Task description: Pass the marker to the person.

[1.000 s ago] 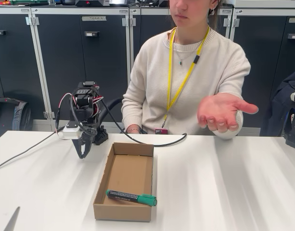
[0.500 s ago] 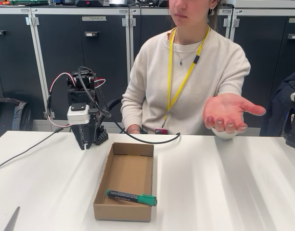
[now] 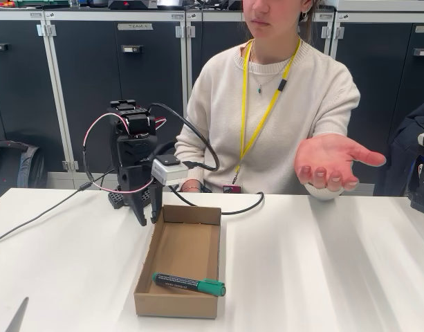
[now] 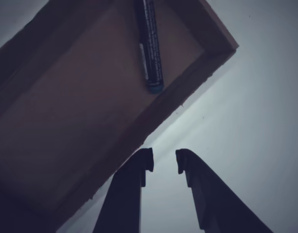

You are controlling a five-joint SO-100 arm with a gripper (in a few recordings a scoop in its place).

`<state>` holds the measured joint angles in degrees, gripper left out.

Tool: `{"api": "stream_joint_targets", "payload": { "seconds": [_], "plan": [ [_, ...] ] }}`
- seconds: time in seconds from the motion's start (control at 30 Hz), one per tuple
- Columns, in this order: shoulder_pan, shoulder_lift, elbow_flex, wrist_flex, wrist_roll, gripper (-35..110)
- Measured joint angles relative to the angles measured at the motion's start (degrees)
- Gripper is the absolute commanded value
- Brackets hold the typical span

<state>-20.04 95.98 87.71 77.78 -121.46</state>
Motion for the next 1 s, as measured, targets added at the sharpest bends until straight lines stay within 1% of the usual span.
{"api": "stream_joint_targets", "payload": {
  "seconds": [0.13, 0.2, 0.27, 0.33, 0.4, 0.47, 0.57, 0.67, 0.77, 0.93, 1.0],
  "plan": [
    [2.72, -3.69, 0.26, -0.26, -5.45, 12],
    [5.19, -5.71, 2.37, -3.69, -8.53, 13],
    [8.00, -7.12, 4.39, -8.88, -9.49, 15],
    [9.05, -8.79, 5.27, -14.94, -9.14, 15],
    [8.96, -10.20, 5.27, -18.28, -8.09, 13],
    [7.29, -10.37, 5.27, -19.69, -6.50, 13],
    [4.04, -10.37, 5.10, -19.16, -3.78, 14],
    [-1.14, -10.28, 4.92, -17.49, 4.75, 14],
    [-5.54, -10.02, 3.78, -15.56, 10.46, 13],
    [-6.24, -6.33, 1.32, -14.50, 31.64, 17],
    [-4.66, -4.83, 3.08, -17.14, 39.37, 18]
  ]
}}
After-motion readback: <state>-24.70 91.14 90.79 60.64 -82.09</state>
